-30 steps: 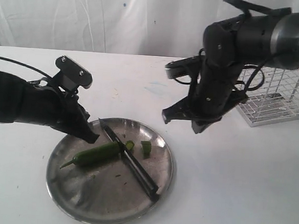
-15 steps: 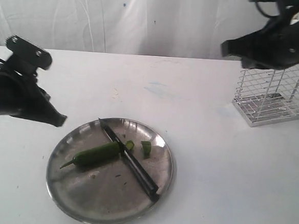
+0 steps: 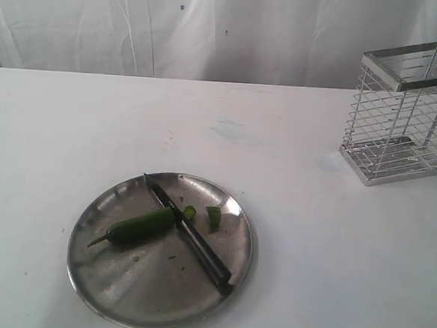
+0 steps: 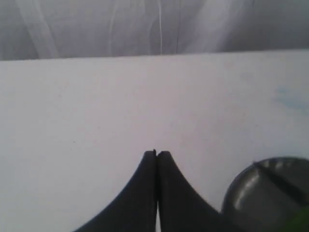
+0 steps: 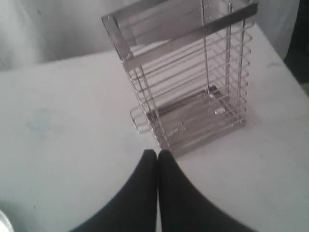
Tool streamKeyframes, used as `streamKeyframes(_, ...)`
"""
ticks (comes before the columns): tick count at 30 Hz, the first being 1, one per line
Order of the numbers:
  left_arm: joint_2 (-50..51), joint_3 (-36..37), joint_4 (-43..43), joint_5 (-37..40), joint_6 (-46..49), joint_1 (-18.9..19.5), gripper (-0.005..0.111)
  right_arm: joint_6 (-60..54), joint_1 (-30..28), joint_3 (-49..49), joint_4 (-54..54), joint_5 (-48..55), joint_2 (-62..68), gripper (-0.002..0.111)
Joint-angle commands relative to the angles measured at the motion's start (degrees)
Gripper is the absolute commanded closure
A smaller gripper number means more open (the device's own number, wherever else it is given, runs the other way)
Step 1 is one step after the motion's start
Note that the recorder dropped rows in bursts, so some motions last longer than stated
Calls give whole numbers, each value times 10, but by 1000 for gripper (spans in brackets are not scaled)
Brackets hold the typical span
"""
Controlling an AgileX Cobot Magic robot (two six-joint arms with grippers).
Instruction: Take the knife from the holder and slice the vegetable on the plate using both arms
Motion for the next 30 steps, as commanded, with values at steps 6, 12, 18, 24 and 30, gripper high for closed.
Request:
streamKeyframes(6, -287, 51, -12, -69, -45, 2, 107, -25, 2, 95, 13, -126, -260, 108)
streamKeyframes(12, -339, 53, -12, -87, -44, 2, 107, -22, 2, 95, 13, -53, -338, 108)
streamKeyframes(18, -339, 53, -12, -87, -44, 2, 107, -22, 2, 95, 13, -53, -373, 108)
streamKeyframes(24, -339, 53, -12, -87, -44, 2, 107, -59, -44, 149, 11, -110, -478, 108)
streamKeyframes(30, -339, 53, -12, -94, -44, 2, 107, -15, -79, 346, -10, -287, -552, 108)
